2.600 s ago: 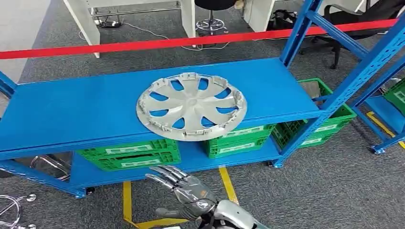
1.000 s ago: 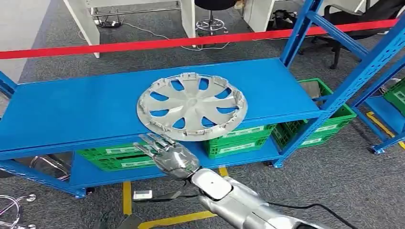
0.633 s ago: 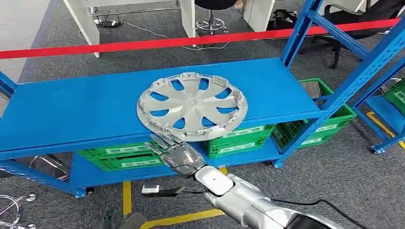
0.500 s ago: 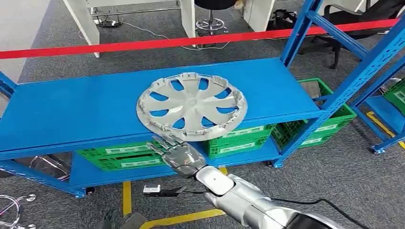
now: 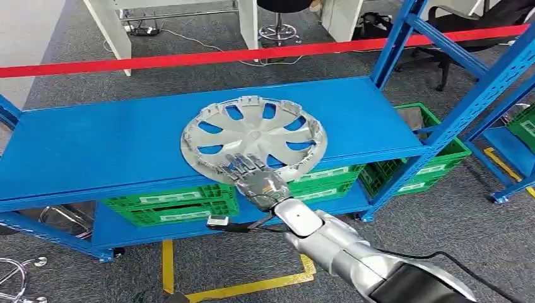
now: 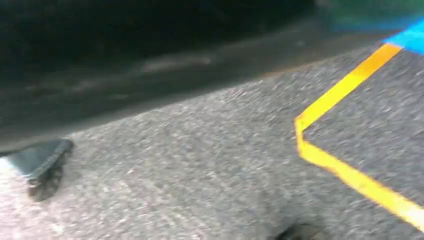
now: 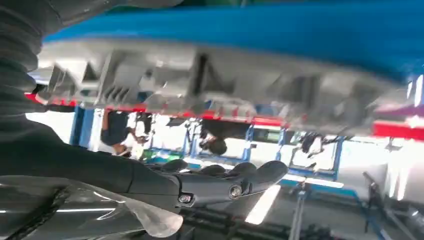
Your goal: Take the parts from the cabinet and place them on the table.
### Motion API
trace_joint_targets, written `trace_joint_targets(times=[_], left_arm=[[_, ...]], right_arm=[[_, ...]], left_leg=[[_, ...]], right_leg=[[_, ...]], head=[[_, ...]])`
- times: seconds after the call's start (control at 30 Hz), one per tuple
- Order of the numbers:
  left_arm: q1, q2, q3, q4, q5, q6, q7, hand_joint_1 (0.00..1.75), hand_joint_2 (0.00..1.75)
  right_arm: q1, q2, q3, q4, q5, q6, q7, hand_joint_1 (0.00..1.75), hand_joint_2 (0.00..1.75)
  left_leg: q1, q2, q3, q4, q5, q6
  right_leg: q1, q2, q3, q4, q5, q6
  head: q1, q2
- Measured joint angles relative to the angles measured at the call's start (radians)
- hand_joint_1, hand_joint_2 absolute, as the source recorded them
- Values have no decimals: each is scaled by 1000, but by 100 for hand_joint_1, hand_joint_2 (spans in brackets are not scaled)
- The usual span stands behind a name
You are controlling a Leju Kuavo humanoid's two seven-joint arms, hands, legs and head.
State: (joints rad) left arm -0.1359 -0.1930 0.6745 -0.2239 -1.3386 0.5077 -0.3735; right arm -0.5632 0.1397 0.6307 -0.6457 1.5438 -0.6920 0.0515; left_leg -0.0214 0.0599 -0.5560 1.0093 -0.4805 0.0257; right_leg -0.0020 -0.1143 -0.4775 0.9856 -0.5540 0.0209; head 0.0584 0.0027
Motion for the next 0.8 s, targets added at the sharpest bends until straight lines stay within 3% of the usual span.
trace_joint_targets(times=[0.37, 0.8], left_arm=[[32, 11, -3, 0, 13, -14, 16, 0, 0], [33, 11, -1, 0, 0, -16, 16, 0, 0]], right_arm=[[1, -22, -86, -29, -22, 0, -40, 0, 175], [9, -23, -95, 19, -24, 0, -34, 0, 175]], left_leg=[[0, 0, 0, 0, 0, 0], [0, 0, 0, 0, 0, 0]], right_leg=[[0, 0, 0, 0, 0, 0], [0, 0, 0, 0, 0, 0]], head=[[0, 0], [0, 0]])
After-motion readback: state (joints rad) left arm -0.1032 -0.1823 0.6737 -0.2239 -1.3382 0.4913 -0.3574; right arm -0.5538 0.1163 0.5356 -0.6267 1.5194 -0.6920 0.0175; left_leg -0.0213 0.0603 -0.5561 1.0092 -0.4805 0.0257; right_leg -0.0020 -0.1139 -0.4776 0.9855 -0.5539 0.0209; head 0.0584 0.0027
